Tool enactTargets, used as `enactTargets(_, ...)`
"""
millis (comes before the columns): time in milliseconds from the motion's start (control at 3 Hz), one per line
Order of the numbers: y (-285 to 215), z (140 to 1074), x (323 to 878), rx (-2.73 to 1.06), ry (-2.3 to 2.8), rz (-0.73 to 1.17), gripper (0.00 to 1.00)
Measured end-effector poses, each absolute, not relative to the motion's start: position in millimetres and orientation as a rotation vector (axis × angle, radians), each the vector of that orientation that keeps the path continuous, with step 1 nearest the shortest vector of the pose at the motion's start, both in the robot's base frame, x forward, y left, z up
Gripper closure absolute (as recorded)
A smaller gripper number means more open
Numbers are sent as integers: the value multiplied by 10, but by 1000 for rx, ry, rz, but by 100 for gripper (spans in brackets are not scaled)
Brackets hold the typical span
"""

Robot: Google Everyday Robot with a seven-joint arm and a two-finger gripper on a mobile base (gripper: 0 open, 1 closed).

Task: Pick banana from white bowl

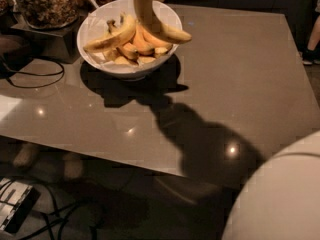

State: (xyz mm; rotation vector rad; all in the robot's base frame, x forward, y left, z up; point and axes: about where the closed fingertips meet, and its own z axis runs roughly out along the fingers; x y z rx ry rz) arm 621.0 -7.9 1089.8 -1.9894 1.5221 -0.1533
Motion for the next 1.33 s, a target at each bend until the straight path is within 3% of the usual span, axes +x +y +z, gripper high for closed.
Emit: enactTargets(1333, 543, 10935, 5545, -2085, 1292, 58, 100)
